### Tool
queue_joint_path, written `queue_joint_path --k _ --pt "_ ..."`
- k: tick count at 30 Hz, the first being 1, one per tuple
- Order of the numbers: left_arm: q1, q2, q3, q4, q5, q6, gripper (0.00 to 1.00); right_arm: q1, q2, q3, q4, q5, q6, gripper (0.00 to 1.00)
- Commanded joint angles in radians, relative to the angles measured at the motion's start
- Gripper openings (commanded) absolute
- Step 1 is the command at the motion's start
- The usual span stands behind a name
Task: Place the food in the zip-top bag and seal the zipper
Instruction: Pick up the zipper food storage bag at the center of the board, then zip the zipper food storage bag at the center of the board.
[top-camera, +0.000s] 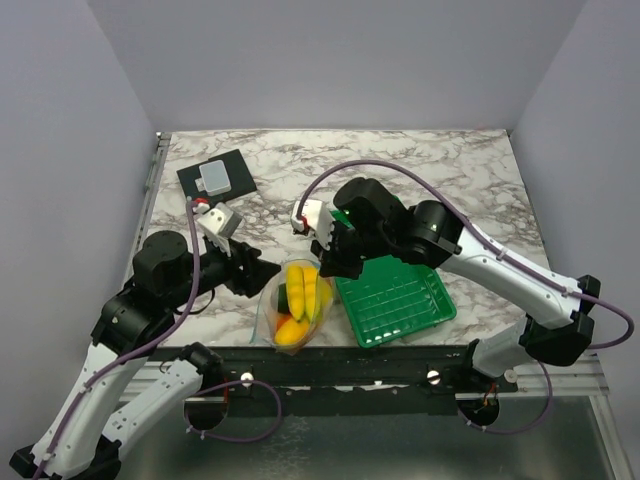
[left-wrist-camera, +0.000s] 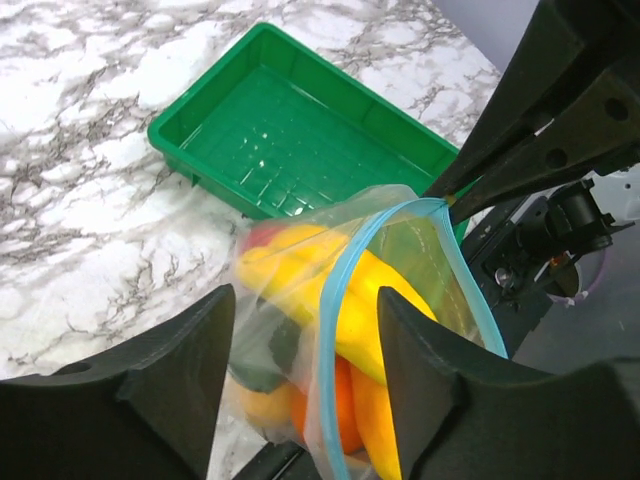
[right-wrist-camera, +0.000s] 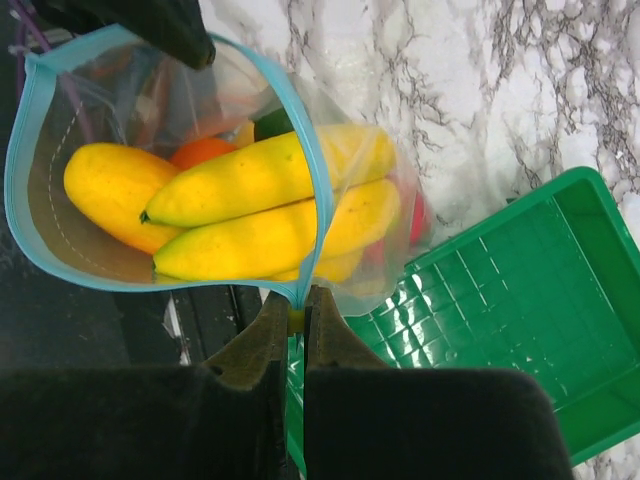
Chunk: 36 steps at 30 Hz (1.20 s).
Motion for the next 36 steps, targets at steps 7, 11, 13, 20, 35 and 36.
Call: queue_joint_path --k 7,11,13,20,35,36 --pt "0.000 -0.046 0.048 0.133 0.128 0.062 0.74 0.053 0.092 0.261 -0.105 -0.008 0.111 0.01" --pt "0.000 -0.042 0.055 0.169 0.178 0.074 0.77 0.076 0.145 0.342 -0.165 0.025 0.117 0.01" --pt "0.000 -0.036 0.057 0.180 0.208 0.084 0.77 0.083 0.164 0.374 -0.184 0.039 0.120 0.01" --pt "0.000 -0.014 0.040 0.222 0.277 0.113 0.78 0.110 0.217 0.473 -0.244 0.048 0.123 0.01" --pt "-0.082 0.027 -0.017 0.266 0.509 0.206 0.78 0.137 0.201 0.475 -0.263 -0.055 0.104 0.01" --pt "-0.090 0.029 -0.019 0.266 0.523 0.206 0.78 0.137 0.197 0.477 -0.261 -0.061 0.104 0.01"
